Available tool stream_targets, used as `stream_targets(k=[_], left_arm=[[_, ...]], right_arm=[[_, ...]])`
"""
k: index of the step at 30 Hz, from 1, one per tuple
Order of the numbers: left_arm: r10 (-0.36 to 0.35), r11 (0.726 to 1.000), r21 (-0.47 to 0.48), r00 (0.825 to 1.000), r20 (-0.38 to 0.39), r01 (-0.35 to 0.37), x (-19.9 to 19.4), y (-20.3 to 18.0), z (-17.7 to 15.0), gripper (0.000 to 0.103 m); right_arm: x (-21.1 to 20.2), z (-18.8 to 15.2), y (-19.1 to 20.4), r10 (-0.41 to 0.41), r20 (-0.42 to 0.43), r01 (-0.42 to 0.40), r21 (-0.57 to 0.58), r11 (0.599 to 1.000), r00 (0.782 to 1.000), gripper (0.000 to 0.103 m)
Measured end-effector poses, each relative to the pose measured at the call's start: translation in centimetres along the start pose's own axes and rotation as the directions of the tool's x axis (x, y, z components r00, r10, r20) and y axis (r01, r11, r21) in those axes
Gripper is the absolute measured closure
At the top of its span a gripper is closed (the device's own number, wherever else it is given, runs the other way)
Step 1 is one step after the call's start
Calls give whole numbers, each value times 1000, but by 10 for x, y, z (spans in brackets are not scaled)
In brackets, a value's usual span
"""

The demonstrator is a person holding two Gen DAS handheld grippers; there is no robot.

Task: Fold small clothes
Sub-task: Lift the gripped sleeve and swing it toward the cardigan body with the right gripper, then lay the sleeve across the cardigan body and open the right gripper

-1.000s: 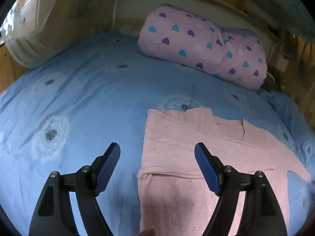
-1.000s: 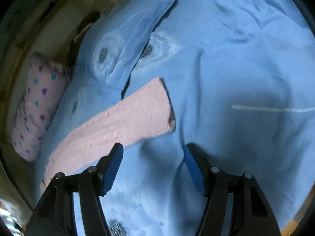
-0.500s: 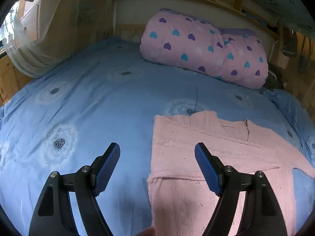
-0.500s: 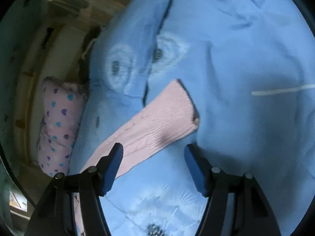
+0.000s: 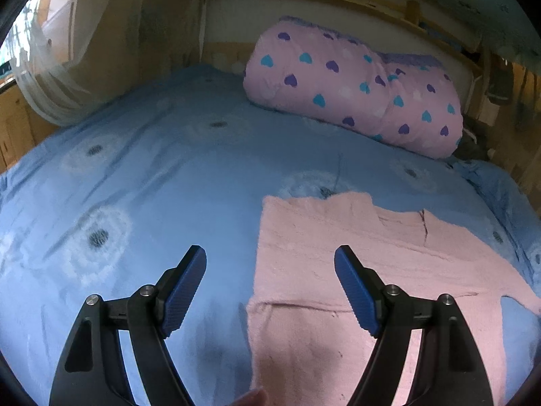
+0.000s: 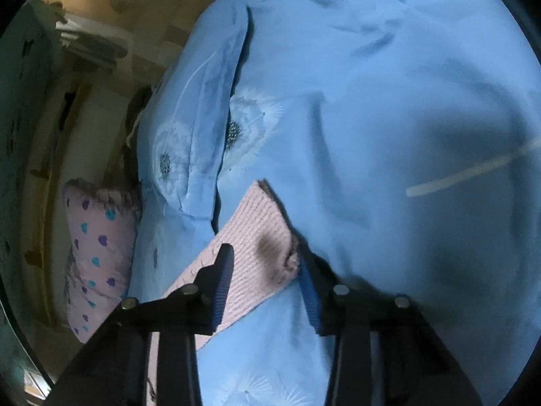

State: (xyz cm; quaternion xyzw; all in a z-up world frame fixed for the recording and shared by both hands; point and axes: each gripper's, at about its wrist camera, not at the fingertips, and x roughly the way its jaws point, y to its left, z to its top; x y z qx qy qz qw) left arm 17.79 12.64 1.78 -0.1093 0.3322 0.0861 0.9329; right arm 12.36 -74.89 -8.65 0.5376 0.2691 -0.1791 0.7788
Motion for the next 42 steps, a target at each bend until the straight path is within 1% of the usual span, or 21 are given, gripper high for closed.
stream_targets(k=[3, 4, 5, 6, 8, 10, 13, 15, 16, 18, 19, 21, 24, 26, 27, 29, 31, 34, 37, 39, 42], left_arm=[[-60, 998, 22, 998, 10, 60, -3, -7, -2, 29], [-56, 998, 31, 998, 12, 55, -4, -10, -2, 25], [-53, 998, 47, 999, 2, 52, -4, -13, -1, 11], [-51, 997, 56, 999, -5, 51, -4, -15, -1, 4], [-80, 995, 58, 997, -13, 81, -6, -18, 0, 4], [-103, 993, 58, 994, -31, 104, -5, -20, 1, 4], [-133, 989, 53, 989, -61, 137, -3, -20, 1, 4], [-188, 981, 29, 979, -83, 191, 0, -17, 0, 4], [-205, 978, 8, 973, -107, 207, 2, -15, -1, 4], [-201, 979, -22, 970, -134, 200, 5, -13, -2, 4], [-197, 980, -22, 972, -131, 195, 5, -13, -2, 4], [-176, 984, 18, 979, -100, 179, 0, -16, -2, 4], [-115, 984, 135, 992, -45, 120, -4, -20, -2, 4], [-66, 974, 217, 998, -2, 64, -4, -19, -5, 4], [-50, 972, 228, 999, 5, 48, -3, -16, -6, 4], [-47, 977, 208, 999, -9, 48, 2, -6, -6, 4], [-59, 985, 161, 998, -34, 64, 9, 7, -7, 4], [-15, 986, 165, 999, -31, 20, 17, 21, -10, 4], [26, 985, 170, 999, -20, -22, 27, 35, -13, 4], [58, 989, 139, 997, -44, -51, 34, 42, -9, 4], [60, 997, 53, 997, -58, -57, 36, 47, 4, 4]], right_arm=[[0, -5, -2, -6, 3, 6, 49, 999, 1000, 94], [1, -6, 0, -23, 4, 23, 51, 998, 1000, 94], [-1, -8, 5, -48, 19, 47, 35, 998, 999, 95], [-3, -9, 13, -66, 35, 66, 9, 998, 997, 95], [-7, -13, 41, -104, 81, 112, -94, 989, 991, 95], [-9, -23, 72, -104, 117, 127, -208, 970, 988, 96], [-6, -47, 127, -85, 143, 133, -371, 919, 986, 96], [-4, -68, 165, -53, 149, 117, -465, 877, 987, 96], [0, -85, 190, -32, 146, 104, -518, 849, 989, 96], [4, -110, 224, 5, 112, 59, -561, 826, 994, 95], [8, -128, 244, 43, 77, 9, -576, 818, 996, 95], [15, -162, 282, 112, 12, -82, -600, 796, 994, 95], [26, -228, 340, 192, -77, -195, -649, 735, 978, 95], [42, -286, 379, 208, -165, -263, -693, 671, 964, 95], [44, -304, 388, 206, -179, -272, -709, 650, 962, 95], [49, -358, 410, 204, -209, -290, -761, 580, 957, 95], [47, -400, 419, 228, -239, -325, -789, 521, 944, 95], [43, -442, 419, 238, -274, -357, -804, 475, 932, 95], [49, -464, 415, 209, -305, -369, -803, 469, 929, 95], [49, -472, 411, 195, -305, -362, -806, 469, 932, 95], [52, -473, 405, 193, -316, -370, -787, 494, 929, 95]])
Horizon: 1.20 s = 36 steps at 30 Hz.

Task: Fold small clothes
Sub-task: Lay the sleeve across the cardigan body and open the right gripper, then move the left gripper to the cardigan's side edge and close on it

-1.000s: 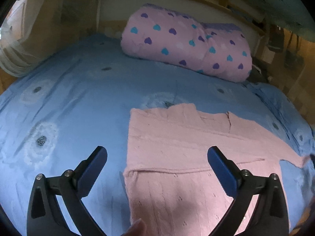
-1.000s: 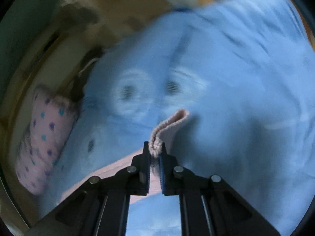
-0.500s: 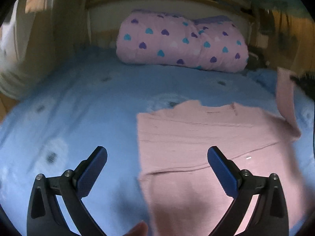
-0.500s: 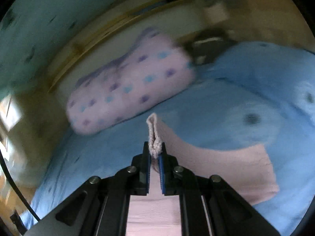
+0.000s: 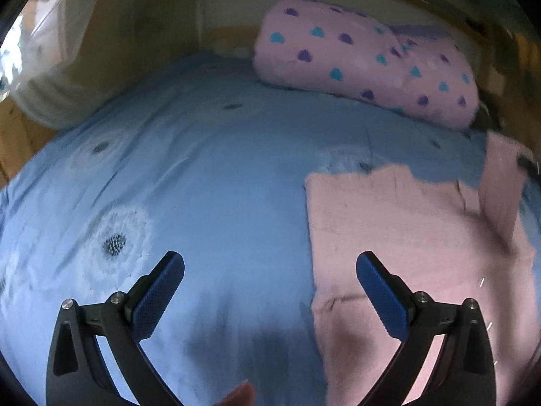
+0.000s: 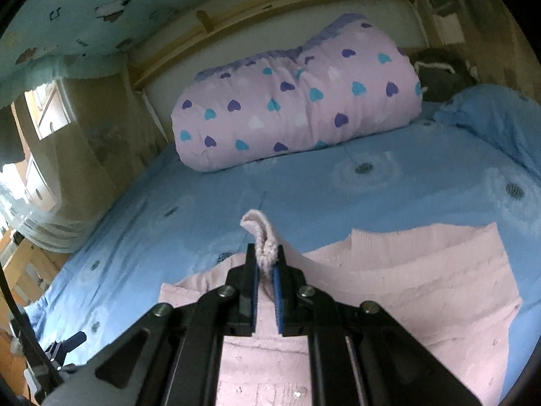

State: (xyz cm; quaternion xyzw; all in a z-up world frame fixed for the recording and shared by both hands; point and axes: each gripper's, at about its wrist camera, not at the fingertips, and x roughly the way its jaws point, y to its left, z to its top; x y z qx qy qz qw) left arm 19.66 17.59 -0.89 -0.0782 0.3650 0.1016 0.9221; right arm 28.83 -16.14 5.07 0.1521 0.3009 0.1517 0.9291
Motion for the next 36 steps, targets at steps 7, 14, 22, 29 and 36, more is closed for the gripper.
stream_targets(k=[7, 14, 22, 29, 36], left_arm=[[-2, 1000, 5, 1000, 13, 2, 2, -10, 2, 4], [3, 1000, 30, 999, -43, -1, 20, -27, -3, 4], [-29, 999, -38, 999, -41, 28, 17, -21, 2, 4], [-245, 954, -208, 962, -122, 216, 23, -37, 8, 6], [-428, 887, -265, 888, -166, 378, 43, -102, 13, 11]], right_arm=[[2, -9, 12, 47, -55, -53, -106, 993, 997, 95], [23, -36, 36, 9, -142, -49, -280, 959, 990, 95], [50, -59, 39, 97, -303, -156, -175, 972, 948, 64], [-8, -36, -6, 47, -219, -97, -221, 970, 975, 48], [-54, -36, -126, -202, -231, 152, -219, 964, 952, 48]])
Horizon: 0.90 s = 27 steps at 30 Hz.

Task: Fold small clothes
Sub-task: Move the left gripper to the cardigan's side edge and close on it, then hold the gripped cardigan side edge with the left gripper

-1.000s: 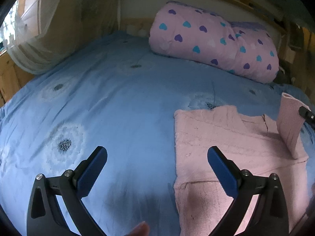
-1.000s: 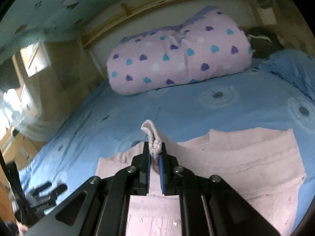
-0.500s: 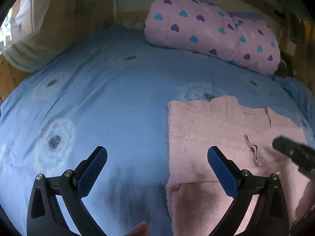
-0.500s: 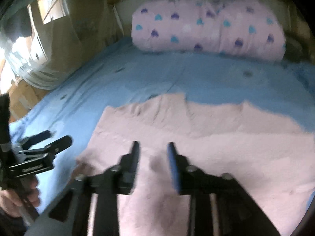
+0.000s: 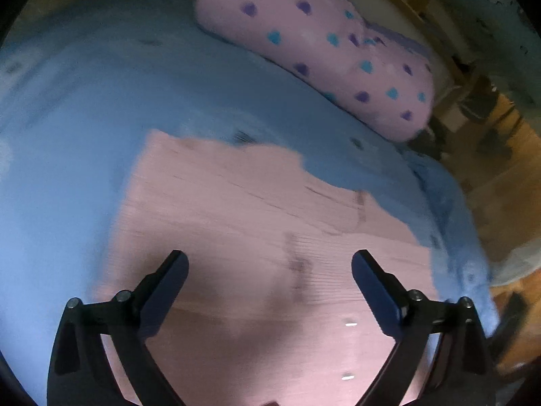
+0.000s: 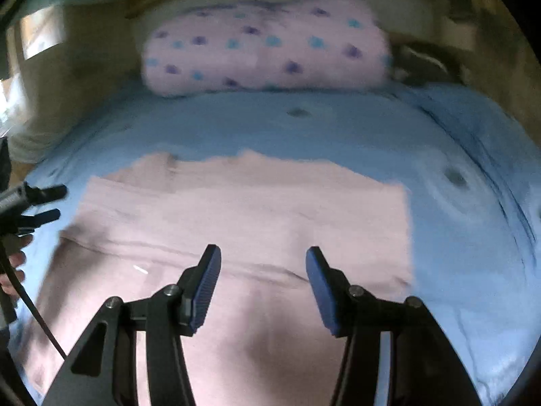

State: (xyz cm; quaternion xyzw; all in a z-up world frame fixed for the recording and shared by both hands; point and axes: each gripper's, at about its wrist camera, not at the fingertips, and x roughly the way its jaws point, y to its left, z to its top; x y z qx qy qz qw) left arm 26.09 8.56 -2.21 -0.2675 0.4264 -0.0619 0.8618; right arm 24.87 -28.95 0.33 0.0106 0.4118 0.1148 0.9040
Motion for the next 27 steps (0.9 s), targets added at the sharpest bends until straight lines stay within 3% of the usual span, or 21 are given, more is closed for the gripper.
stream_targets(k=[6, 8, 11, 15, 16, 17, 19, 23, 27], left_arm=[[-95, 995, 26, 992, -77, 98, 41, -30, -7, 24], [-114, 993, 5, 988, -109, 115, 51, -30, -9, 39], [-47, 998, 24, 984, -170, 52, 64, -30, -13, 51], [-35, 999, 14, 984, -176, 39, 69, -29, -14, 53], [-37, 999, 19, 985, -169, 41, 69, -30, -14, 59], [-41, 999, 25, 986, -162, 46, 69, -31, -13, 77], [-31, 998, 42, 985, -171, 38, 71, -34, -12, 97], [-36, 998, 40, 991, -131, 42, 65, -34, -6, 100], [-50, 998, 43, 995, -91, 54, 57, -31, 1, 102]], right_arm=[[-12, -28, -74, -79, -44, 82, 54, 995, 996, 48], [-12, -31, -89, -90, -60, 95, 69, 993, 994, 48], [-10, -35, -101, -97, -74, 103, 70, 992, 992, 48], [-3, -32, -98, -98, -87, 104, 63, 993, 991, 48], [-2, -31, -96, -96, -86, 101, 62, 993, 992, 48], [-2, -31, -92, -93, -84, 98, 58, 994, 992, 48], [-2, -30, -82, -89, -79, 92, 34, 995, 993, 48], [-1, -32, -69, -119, -57, 117, -26, 993, 991, 48], [8, -37, -72, -182, -57, 182, -9, 983, 982, 48]])
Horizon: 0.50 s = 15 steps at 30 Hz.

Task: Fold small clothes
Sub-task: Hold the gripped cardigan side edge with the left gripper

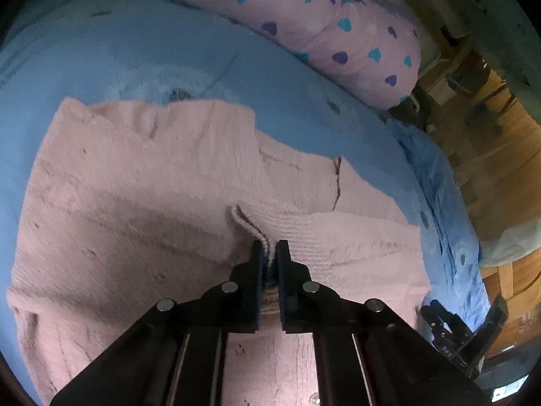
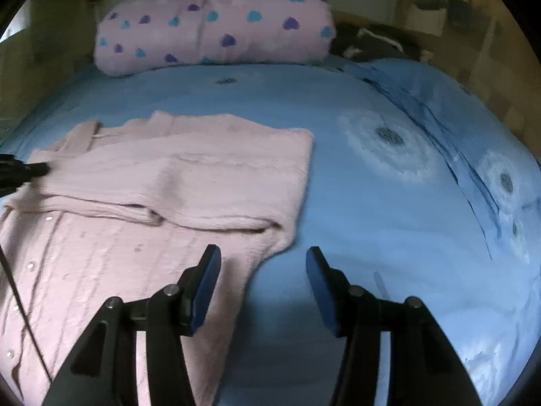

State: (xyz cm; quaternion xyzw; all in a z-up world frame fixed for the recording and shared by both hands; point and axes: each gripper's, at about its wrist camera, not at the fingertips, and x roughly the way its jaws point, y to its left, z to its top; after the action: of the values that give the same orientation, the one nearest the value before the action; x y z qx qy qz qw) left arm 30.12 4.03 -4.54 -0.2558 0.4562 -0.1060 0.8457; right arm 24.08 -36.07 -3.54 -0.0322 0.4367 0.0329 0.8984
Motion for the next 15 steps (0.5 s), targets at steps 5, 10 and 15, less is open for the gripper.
stream_targets(k=[5, 10, 15], left_arm=[[12, 1000, 2, 999, 34, -12, -15, 4, 10, 103], [109, 994, 16, 991, 79, -111, -25, 14, 17, 103], [151, 988, 9, 986, 66, -152, -16, 26, 17, 103]], right_arm=[[18, 1, -18, -5, -27, 7, 84, 996, 1000, 48], [22, 0, -25, 33, -19, -30, 153, 988, 999, 48], [22, 3, -13, 23, -10, -22, 102, 995, 1000, 48]])
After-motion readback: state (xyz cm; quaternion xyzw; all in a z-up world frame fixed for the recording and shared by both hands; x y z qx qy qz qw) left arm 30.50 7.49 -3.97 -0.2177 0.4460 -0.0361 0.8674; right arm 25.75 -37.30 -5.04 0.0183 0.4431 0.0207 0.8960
